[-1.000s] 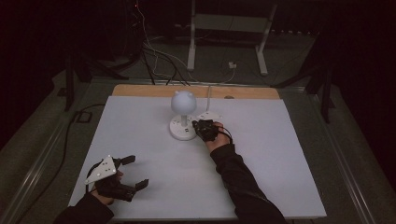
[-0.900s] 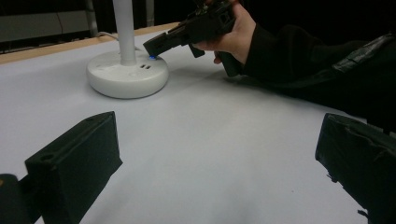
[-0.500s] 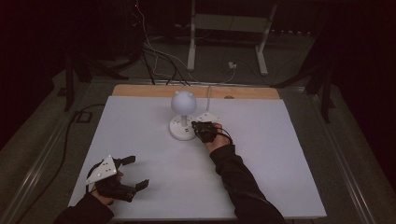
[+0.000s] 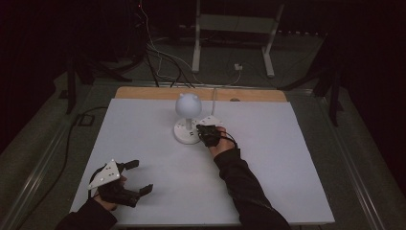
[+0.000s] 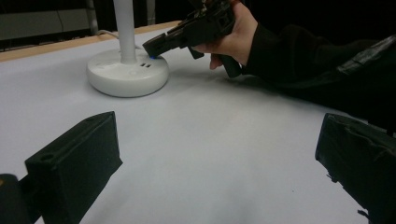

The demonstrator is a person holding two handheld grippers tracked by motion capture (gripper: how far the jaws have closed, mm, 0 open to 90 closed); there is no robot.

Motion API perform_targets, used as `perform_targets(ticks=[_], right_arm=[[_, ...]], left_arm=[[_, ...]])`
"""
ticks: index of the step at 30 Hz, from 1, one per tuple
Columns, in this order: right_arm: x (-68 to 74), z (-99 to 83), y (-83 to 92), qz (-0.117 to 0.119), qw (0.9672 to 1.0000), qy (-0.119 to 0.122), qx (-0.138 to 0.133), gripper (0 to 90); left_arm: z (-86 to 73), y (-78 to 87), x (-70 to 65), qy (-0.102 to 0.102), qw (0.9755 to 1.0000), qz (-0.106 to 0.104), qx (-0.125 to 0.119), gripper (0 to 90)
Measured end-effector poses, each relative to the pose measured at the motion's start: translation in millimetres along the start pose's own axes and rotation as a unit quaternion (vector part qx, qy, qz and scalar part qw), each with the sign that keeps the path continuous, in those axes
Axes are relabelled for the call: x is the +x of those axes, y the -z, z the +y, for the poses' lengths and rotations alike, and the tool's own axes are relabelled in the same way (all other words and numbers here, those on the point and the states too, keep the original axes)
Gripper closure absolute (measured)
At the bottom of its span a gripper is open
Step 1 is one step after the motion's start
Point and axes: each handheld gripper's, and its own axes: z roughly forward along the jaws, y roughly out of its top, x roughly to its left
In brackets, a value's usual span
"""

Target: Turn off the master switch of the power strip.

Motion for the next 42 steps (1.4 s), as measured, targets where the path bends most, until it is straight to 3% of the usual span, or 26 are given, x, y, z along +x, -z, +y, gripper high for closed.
perform_targets(ticks=[10, 19, 25, 29, 33, 34, 36, 39, 41, 42], right_arm=[[0.7, 0.1, -1.1, -0.004, 0.9998, -0.018, 0.005, 90.0], [3.2, 2.7, -1.3, -0.013, 0.9998, 0.006, 0.012, 90.0], [5.3, 2.7, -1.3, -0.020, 0.9997, 0.007, 0.011, 90.0], [1.9, 0.1, -0.5, -0.009, 0.9999, -0.003, 0.003, 90.0], [4.2, 4.7, -1.0, -0.016, 0.9997, 0.001, 0.017, 90.0], [3.8, 6.6, 1.0, -0.013, 0.9999, -0.005, 0.009, 90.0], [3.7, 7.7, 2.9, -0.018, 0.9998, 0.010, 0.000, 90.0], [0.5, 9.6, 8.6, -0.008, 0.9997, -0.005, -0.025, 90.0], [-4.3, 10.4, 12.2, 0.007, 0.9990, -0.032, -0.031, 90.0], [-4.3, 10.4, 12.2, 0.007, 0.9990, -0.032, -0.031, 90.0]], left_arm=[[0.1, -1.1, -0.9, -0.001, 1.0000, -0.001, 0.000, 0.5], [-0.2, -1.1, -0.7, -0.003, 1.0000, -0.001, 0.002, 0.5], [0.0, -0.9, -1.1, -0.006, 1.0000, -0.001, 0.003, 0.5], [-0.1, -0.4, -0.4, -0.002, 1.0000, 0.000, 0.001, 0.5], [0.2, 0.0, -0.8, -0.003, 1.0000, 0.000, 0.001, 0.5], [0.1, -0.1, -0.7, -0.003, 1.0000, 0.000, 0.001, 0.5], [0.0, 0.1, 0.0, -0.003, 1.0000, 0.000, 0.001, 0.5], [0.1, 0.3, 0.8, -0.002, 1.0000, 0.000, 0.000, 0.4], [-0.2, -0.2, 0.6, -0.002, 1.0000, -0.002, 0.000, 0.5], [-0.2, -0.2, 0.6, -0.002, 1.0000, -0.002, 0.000, 0.5]])
